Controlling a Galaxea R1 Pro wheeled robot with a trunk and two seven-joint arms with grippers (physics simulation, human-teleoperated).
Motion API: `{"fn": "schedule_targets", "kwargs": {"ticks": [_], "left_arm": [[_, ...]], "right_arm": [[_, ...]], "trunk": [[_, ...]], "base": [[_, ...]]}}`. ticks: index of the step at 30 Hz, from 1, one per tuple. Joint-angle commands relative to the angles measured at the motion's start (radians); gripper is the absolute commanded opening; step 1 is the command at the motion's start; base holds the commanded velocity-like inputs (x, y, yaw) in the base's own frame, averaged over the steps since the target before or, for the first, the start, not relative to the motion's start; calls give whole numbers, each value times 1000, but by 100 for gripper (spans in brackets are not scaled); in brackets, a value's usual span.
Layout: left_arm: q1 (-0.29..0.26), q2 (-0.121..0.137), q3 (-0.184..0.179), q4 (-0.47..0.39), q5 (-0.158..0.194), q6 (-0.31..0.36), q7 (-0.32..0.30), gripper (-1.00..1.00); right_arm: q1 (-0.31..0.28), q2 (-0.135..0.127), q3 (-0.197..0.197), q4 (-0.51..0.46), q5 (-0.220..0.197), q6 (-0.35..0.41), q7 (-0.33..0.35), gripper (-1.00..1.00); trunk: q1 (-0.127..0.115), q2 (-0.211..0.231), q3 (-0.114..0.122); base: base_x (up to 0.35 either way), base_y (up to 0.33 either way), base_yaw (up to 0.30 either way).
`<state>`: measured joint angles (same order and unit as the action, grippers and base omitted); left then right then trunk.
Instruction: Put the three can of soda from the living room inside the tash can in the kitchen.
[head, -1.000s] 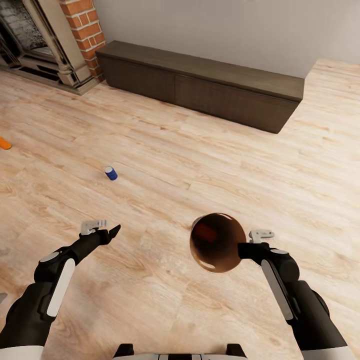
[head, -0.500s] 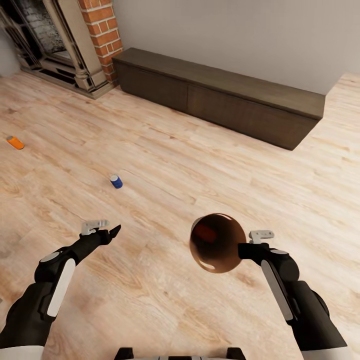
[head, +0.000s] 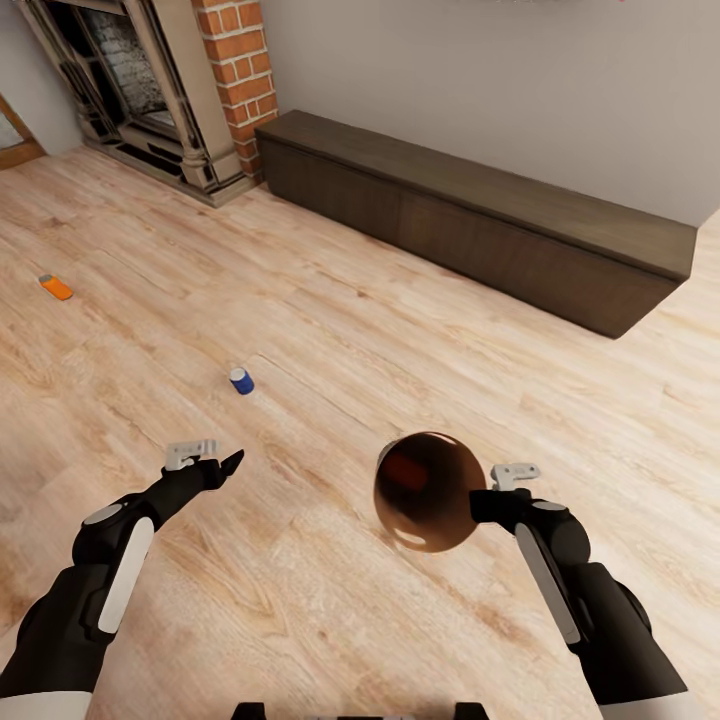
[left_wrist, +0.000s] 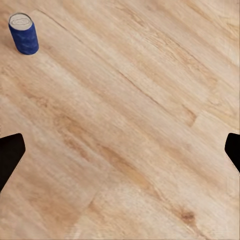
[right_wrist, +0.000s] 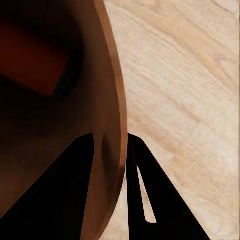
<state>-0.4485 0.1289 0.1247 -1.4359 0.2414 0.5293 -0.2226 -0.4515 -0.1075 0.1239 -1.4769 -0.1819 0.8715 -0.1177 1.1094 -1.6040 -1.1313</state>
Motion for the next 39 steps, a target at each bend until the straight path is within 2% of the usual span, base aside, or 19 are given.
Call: {"fn": "schedule_targets", "kwargs": {"ticks": [1,23,39], "left_arm": [[0,0,0,0,1,0,0,100],[0,-8,1,5,2,0,1,100],[-1,-16,2,10,0,0,1,100]], "right_arm": [[0,0,1,0,-14,-2,3,-100],[-1,-1,0,0,-14,-3,3,-100],[-1,-17,-12,-2,-13,-2,7,-100]], "trunk": [[0,0,1],[0,0,29],[0,0,49]], "base": [[296,-150,173],[296,-150,173],[296,-149,173]]}}
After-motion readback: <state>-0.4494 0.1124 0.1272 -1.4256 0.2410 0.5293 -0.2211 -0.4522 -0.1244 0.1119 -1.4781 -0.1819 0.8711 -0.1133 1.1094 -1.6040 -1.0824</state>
